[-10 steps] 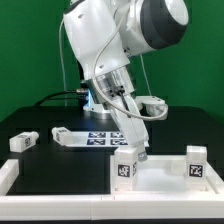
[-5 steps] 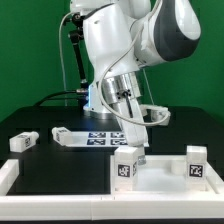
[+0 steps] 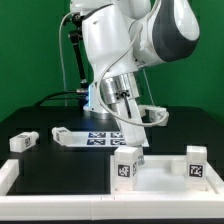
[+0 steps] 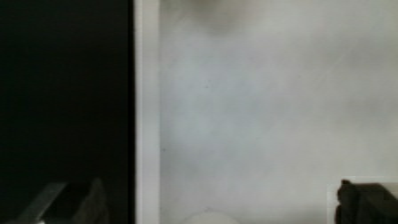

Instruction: Assemble square table

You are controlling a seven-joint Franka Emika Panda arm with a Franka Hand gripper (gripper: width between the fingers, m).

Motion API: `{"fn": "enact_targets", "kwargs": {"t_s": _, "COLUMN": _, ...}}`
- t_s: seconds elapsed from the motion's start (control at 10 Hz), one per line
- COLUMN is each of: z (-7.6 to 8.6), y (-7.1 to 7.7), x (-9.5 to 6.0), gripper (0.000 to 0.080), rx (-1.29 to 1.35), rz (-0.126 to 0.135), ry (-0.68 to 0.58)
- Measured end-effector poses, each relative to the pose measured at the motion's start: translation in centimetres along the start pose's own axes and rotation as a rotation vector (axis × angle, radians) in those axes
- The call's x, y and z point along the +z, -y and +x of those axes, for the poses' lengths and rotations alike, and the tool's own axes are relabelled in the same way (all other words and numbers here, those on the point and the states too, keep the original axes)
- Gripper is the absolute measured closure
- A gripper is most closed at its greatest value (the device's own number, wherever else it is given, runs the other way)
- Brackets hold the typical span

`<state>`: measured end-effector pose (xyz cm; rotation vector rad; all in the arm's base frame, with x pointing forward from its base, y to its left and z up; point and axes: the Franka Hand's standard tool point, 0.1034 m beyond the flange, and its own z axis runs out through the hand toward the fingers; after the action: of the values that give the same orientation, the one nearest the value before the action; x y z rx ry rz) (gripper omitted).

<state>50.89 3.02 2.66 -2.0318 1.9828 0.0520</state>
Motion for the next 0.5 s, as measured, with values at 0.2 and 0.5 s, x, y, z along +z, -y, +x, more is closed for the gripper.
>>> {"fn": "enact_targets", "kwargs": {"t_s": 0.2, "z": 0.0, "y": -0.2, "x": 0.0, "gripper": 0.0151, "rx": -0.009, "rz": -0.007, "ry": 0.011}}
{"fn": "enact_targets", "kwargs": {"t_s": 0.5, "z": -0.8, "y": -1.9, "x": 1.2, "gripper": 0.0151, "rx": 0.016, "rz": -0.093, "ry": 0.141}}
